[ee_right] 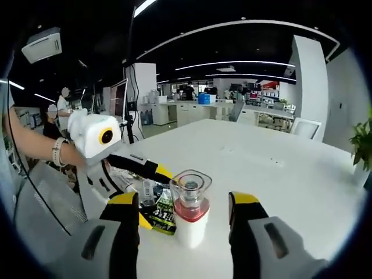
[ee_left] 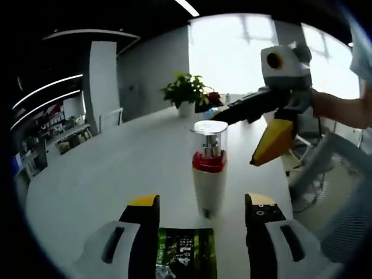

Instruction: Arrange the skincare products in the storage area until every visible bottle or jar stands upright without overlapping.

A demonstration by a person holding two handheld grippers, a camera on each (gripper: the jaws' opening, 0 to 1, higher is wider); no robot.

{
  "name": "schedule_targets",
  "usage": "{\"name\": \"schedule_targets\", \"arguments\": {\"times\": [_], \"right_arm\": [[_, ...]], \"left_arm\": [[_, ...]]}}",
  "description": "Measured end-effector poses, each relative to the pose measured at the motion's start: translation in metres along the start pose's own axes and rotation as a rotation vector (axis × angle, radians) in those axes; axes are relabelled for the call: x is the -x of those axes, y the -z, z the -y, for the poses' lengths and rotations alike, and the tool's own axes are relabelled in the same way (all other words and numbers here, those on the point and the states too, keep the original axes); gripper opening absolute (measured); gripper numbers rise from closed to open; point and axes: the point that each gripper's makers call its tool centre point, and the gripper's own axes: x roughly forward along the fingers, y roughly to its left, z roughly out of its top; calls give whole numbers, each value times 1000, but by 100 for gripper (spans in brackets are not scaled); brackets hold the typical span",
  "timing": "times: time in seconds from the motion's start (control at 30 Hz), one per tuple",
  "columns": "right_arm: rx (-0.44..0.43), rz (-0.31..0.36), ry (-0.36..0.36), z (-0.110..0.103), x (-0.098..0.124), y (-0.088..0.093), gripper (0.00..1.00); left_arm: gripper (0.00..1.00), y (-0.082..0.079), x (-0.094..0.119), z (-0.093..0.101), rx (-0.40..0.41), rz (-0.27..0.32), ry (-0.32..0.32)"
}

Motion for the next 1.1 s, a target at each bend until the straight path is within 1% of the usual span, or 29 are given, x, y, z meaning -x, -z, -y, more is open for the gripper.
{"name": "schedule_targets", "arguments": {"times": [0.07, 0.1, 0.17, 0.23, 0.27, 0.3, 0.33, 0.43, 0.47, 0.6, 0.7, 0.77, 0.9, 1.0, 1.1], "right_arm": [[7, -12, -8, -6, 1, 0, 71], [9, -15, -10, -8, 1, 0, 73], [15, -25, -18, -14, 1, 0, 77], [32, -43, -13, -17, 1, 2, 80], [40, -55, -13, -14, 2, 4, 81], [46, -61, -14, -14, 3, 5, 82], [44, -61, -17, -16, 3, 5, 84], [18, -66, -32, -23, 6, 4, 88], [18, -66, -32, -24, 7, 3, 91], [28, -88, -40, -26, 9, 4, 96], [18, -93, -41, -29, 14, 1, 99], [38, -101, -45, -31, 18, 0, 99], [94, -148, -32, -33, 22, 3, 99], [97, -153, -35, -33, 24, 3, 99], [91, -137, -45, -37, 25, 0, 99]], "left_arm": [[63, -1, 9, -4, 10, -4, -28], [64, -2, 13, -4, 18, 2, -35], [66, -2, 21, -5, 40, -4, -49], [69, -2, 28, -4, 40, -3, -58], [71, 0, 31, -4, 38, -13, -63], [74, 0, 35, -5, 37, -18, -72], [77, 0, 40, -6, 40, -24, -79], [80, -1, 52, -8, 48, -31, -97], [81, -2, 58, -10, 44, -27, -111], [86, -7, 75, -14, 60, -19, -132], [93, -8, 83, -16, 62, -23, -147], [97, -7, 91, -16, 56, -33, -157], [97, -9, 104, -16, 63, -29, -173], [97, -7, 113, -15, 78, -34, -188], [97, -4, 123, -15, 85, -41, -193]]}}
